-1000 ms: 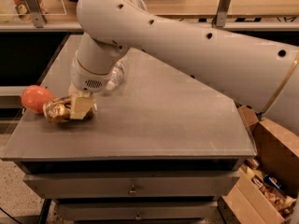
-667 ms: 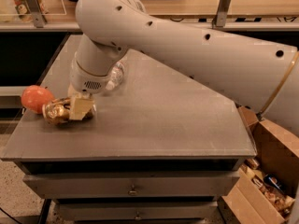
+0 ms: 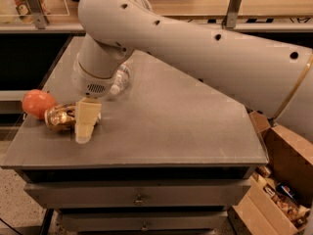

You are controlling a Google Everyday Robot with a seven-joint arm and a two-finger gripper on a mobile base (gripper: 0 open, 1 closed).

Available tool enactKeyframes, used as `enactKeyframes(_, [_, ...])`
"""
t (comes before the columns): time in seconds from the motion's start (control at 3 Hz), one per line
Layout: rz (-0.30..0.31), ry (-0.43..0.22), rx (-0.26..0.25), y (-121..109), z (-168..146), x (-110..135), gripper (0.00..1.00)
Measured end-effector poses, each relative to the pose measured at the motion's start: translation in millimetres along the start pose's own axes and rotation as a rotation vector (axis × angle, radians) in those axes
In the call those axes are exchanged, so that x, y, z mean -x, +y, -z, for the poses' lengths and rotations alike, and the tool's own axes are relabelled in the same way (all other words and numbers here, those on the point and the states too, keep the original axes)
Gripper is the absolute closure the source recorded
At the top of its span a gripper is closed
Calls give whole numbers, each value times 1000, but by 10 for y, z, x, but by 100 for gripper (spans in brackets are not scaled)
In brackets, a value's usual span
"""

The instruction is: Move orange can near apple

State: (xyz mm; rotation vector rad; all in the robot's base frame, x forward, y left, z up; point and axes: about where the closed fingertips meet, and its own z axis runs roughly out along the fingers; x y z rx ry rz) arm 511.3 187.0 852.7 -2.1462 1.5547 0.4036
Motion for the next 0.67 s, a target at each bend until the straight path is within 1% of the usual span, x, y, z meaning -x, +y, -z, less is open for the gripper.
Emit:
enactKeyframes(0.33, [-4, 14, -45, -106, 273, -78, 0])
enactKeyframes(0.67, [-4, 14, -46, -108, 279, -78, 0])
